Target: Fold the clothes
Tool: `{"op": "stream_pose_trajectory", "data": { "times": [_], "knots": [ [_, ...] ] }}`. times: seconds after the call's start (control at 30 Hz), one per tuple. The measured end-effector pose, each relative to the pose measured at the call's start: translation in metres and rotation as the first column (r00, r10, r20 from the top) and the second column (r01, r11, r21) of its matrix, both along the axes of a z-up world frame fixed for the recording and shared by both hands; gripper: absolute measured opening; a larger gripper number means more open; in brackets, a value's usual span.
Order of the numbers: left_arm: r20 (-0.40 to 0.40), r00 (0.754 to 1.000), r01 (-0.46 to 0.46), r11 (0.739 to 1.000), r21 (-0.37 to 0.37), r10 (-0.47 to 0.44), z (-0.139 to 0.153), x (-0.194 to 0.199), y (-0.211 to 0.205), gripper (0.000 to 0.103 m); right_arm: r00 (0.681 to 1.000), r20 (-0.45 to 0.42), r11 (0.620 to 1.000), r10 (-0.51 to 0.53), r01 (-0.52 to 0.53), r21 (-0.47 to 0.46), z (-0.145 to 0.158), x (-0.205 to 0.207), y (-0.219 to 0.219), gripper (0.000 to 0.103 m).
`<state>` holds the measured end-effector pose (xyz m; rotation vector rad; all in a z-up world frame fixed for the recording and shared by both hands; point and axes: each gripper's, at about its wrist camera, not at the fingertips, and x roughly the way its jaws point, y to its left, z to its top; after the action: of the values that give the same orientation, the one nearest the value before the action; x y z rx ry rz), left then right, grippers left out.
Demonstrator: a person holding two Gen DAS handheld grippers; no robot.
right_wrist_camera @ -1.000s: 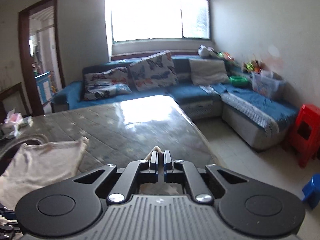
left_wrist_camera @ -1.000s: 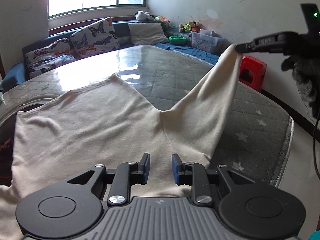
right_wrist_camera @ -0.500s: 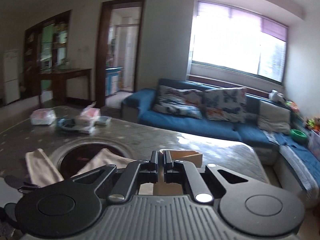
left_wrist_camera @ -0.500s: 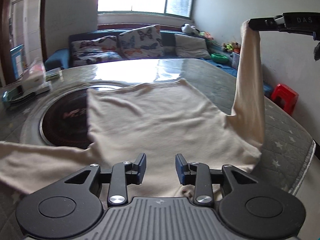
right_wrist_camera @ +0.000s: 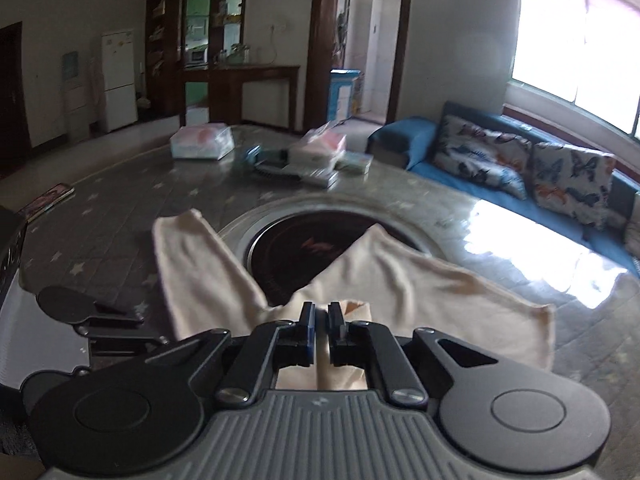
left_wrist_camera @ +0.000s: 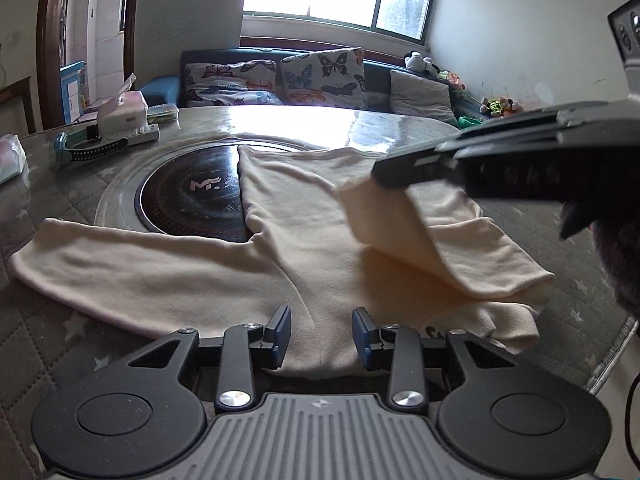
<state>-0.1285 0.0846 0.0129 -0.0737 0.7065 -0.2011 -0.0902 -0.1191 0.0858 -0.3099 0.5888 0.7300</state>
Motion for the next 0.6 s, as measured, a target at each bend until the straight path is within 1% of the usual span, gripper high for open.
{"op": "stream_pose_trajectory", "data": {
  "times": [0.03, 0.1, 0.17, 0.23, 0.37, 0.4, 0.43, 0.6],
  "knots": [
    [0.001, 1.000, -0.003, 1.000, 0.000, 0.003, 0.001, 0.000, 0.001, 0.040, 1.000, -0.010, 1.000, 0.010, -0.010, 0.001, -0.002, -0.001, 0.000, 0.012],
    [0.003, 1.000, -0.008, 1.000, 0.001, 0.008, 0.003, 0.000, 0.002, 0.040, 0.999, -0.025, 1.000, 0.027, -0.027, 0.001, -0.006, -0.004, -0.001, 0.013],
    [0.006, 1.000, -0.013, 1.000, 0.002, 0.013, 0.005, 0.000, 0.004, 0.040, 0.999, -0.018, 1.000, 0.026, -0.027, -0.013, -0.004, -0.005, -0.009, 0.016],
    [0.013, 1.000, -0.021, 1.000, 0.000, 0.021, 0.007, 0.002, 0.006, 0.040, 1.000, -0.016, 0.999, 0.007, -0.007, -0.032, -0.003, -0.003, -0.020, 0.024],
    [0.031, 0.999, -0.028, 1.000, 0.001, 0.028, 0.010, 0.009, 0.002, 0.038, 0.998, -0.044, 0.995, -0.054, 0.050, -0.090, -0.011, 0.000, -0.060, 0.025],
    [0.035, 0.999, -0.026, 1.000, -0.001, 0.026, 0.010, 0.011, 0.000, 0.038, 0.996, -0.066, 0.993, -0.067, 0.060, -0.100, -0.015, 0.001, -0.070, 0.025],
    [0.040, 0.999, -0.020, 1.000, -0.005, 0.020, 0.011, 0.012, -0.002, 0.035, 0.993, -0.087, 0.992, -0.079, 0.069, -0.110, -0.020, 0.001, -0.080, 0.025],
    [0.045, 0.998, 0.046, 0.999, 0.001, -0.046, 0.008, 0.023, -0.021, 0.034, 0.981, -0.155, 0.984, -0.120, 0.097, -0.148, -0.045, -0.004, -0.112, 0.025]
  ]
}}
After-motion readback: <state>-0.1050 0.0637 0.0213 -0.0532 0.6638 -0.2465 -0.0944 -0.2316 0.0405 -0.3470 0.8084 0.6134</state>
